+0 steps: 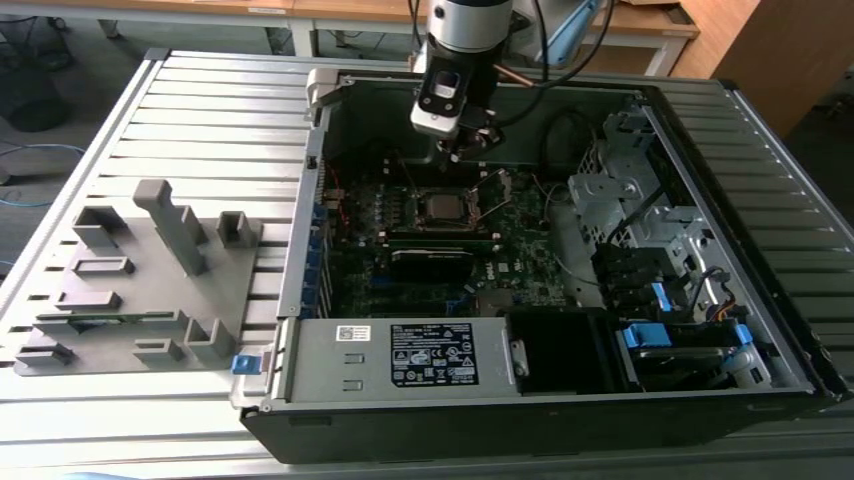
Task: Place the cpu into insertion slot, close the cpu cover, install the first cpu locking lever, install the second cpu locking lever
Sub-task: 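Close the cpu cover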
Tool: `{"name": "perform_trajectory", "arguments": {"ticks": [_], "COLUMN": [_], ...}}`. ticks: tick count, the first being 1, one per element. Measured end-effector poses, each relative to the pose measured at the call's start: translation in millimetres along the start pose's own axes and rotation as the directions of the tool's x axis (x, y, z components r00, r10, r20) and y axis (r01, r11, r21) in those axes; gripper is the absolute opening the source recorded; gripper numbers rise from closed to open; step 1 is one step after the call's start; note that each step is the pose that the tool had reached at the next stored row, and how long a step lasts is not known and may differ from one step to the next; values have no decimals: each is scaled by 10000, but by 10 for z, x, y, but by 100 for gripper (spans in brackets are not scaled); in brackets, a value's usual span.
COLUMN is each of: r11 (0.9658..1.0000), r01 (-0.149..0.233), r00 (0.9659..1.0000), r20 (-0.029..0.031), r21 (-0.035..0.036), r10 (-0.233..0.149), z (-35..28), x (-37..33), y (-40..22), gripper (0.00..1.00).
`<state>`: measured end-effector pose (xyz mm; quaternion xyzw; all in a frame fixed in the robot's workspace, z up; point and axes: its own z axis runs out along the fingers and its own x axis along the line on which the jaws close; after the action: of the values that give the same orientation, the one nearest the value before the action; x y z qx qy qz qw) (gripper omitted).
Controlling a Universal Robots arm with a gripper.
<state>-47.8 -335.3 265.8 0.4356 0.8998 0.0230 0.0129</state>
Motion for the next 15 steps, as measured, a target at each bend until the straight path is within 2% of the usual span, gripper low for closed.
{"name": "perform_trajectory", "arguments": {"ticks": [4, 8, 11, 15], "r11": [9986, 9936, 9868, 9741], "r01": [520, 1132, 1617, 2263], "r00": [9986, 9936, 9868, 9740], "r20": [-27, -59, -84, -125], "r21": [-2, -7, -12, -30], "r10": [-520, -1132, -1617, -2263], "z": [0, 0, 0, 1], "x": [0, 0, 0, 0], "y": [0, 0, 0, 0], "gripper": [11, 11, 11, 11]}}
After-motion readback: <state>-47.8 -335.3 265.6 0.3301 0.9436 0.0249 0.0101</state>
